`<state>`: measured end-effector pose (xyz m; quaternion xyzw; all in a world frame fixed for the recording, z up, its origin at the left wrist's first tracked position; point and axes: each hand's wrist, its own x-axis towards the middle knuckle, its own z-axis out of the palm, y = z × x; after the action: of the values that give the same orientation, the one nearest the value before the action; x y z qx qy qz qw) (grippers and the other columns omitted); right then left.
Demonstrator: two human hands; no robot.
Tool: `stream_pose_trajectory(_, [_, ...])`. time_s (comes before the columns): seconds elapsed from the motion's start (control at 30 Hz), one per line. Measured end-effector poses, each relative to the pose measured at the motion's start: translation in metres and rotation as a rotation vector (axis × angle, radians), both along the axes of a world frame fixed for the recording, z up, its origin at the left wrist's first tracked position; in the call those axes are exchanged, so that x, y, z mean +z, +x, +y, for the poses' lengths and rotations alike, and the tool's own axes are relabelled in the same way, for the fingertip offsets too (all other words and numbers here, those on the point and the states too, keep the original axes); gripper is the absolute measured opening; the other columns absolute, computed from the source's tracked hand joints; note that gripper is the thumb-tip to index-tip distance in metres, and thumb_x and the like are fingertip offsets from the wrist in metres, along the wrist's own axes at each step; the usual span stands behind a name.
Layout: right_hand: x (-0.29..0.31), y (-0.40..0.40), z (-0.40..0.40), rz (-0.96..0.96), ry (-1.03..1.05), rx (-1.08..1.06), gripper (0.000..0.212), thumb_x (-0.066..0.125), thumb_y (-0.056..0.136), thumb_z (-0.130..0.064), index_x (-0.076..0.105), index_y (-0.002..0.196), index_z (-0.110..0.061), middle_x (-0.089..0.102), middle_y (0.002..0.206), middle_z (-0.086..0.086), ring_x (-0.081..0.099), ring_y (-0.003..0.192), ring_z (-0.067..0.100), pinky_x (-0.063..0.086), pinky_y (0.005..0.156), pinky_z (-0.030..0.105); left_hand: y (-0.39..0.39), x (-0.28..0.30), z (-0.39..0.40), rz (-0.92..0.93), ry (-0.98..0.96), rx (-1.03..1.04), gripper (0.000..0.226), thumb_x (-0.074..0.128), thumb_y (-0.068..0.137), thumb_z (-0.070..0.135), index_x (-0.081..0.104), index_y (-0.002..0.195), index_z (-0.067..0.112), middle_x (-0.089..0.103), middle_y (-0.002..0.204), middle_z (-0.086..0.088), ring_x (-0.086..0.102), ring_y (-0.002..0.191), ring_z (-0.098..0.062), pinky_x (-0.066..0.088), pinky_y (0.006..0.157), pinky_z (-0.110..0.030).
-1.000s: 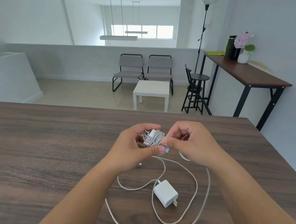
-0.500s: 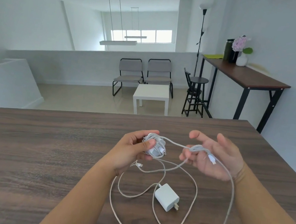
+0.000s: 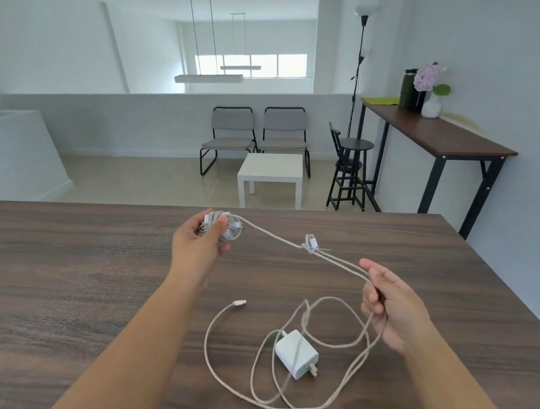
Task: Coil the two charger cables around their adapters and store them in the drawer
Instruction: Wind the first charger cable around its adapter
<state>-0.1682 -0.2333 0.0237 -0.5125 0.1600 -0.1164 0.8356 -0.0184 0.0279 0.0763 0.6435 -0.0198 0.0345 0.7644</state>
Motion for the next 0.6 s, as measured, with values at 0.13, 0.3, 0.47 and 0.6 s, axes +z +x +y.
stream_pose_trajectory(0.13, [-0.006, -0.003, 0.012, 0.099, -0.296, -0.147, 0.027, 0.043, 0.102, -0.011, 0.065, 0.114, -0.019, 0.058, 0.058, 0.008, 0.047, 0.044, 0.012, 0.036, 0.047, 0.022, -0.001, -0.002, 0.001, -0.018, 0.008, 0.015, 0.032, 0.067, 0.091, 0.020, 0.063, 0.121, 0.011, 0.069, 0.110, -0.008, 0.068, 0.085, -0.010, 0.055, 0.060, -0.020])
stream_pose_trajectory(0.3, [-0.014, 0.001, 0.008, 0.185, -0.242, -0.430, 0.028, 0.039, 0.102, -0.009, 0.063, 0.110, -0.021, 0.068, 0.073, 0.013, 0.055, 0.054, 0.019, 0.043, 0.048, 0.026, -0.002, -0.007, 0.005, 0.005, -0.016, 0.045, 0.034, 0.067, 0.091, 0.019, 0.061, 0.124, 0.010, 0.067, 0.113, -0.009, 0.068, 0.091, -0.013, 0.057, 0.063, -0.023])
stream_pose_trajectory(0.47, [-0.026, 0.000, -0.017, 0.210, 0.004, -0.653, 0.021, 0.036, 0.102, -0.010, 0.052, 0.112, -0.020, 0.066, 0.076, 0.010, 0.051, 0.042, 0.013, 0.040, 0.045, 0.024, 0.000, -0.010, 0.013, 0.036, -0.045, 0.068, 0.035, 0.066, 0.092, 0.019, 0.061, 0.124, 0.009, 0.067, 0.116, -0.010, 0.067, 0.091, -0.014, 0.055, 0.061, -0.021])
stream_pose_trajectory(0.6, [-0.035, -0.003, -0.024, 0.271, 0.036, -0.700, 0.020, 0.034, 0.101, -0.009, 0.048, 0.111, -0.019, 0.065, 0.080, 0.012, 0.049, 0.051, 0.020, 0.039, 0.048, 0.027, -0.003, -0.012, 0.011, 0.039, -0.040, 0.058, 0.035, 0.066, 0.092, 0.019, 0.060, 0.126, 0.010, 0.067, 0.115, -0.008, 0.067, 0.091, -0.014, 0.055, 0.061, -0.021])
